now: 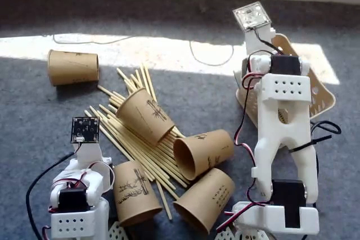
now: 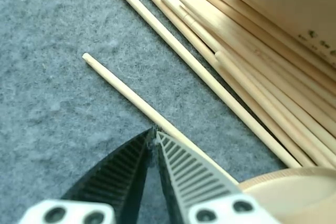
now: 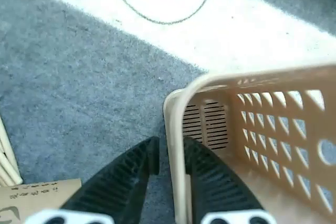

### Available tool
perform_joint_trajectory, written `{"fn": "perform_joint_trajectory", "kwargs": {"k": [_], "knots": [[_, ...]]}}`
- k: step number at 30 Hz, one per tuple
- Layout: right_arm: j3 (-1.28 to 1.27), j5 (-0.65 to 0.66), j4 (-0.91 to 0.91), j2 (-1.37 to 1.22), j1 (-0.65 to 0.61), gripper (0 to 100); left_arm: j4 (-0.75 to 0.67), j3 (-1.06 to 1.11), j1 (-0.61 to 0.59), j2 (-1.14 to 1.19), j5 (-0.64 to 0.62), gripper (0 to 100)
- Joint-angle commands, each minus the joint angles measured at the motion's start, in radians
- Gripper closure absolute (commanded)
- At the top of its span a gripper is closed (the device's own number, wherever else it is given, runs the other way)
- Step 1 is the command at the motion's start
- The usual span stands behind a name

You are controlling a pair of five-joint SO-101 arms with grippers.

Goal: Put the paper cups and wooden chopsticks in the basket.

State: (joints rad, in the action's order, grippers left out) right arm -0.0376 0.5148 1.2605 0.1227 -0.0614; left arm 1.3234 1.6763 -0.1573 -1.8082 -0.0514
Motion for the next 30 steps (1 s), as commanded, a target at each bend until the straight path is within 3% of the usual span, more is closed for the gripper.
{"fn": "perform_joint_trajectory", "kwargs": {"k": [1,13,30], "knots": [[0.045,0.095,-0.002,0.015,-0.041,96.6,0.003,0.019,-0.002,-0.010,0.008,99],[0.045,0.311,-0.004,0.044,-0.151,99.3,0.003,0.019,-0.002,-0.010,0.008,99],[0.045,0.321,0.012,0.054,-0.297,99.3,0.003,0.019,-0.002,-0.010,0.008,99]]}}
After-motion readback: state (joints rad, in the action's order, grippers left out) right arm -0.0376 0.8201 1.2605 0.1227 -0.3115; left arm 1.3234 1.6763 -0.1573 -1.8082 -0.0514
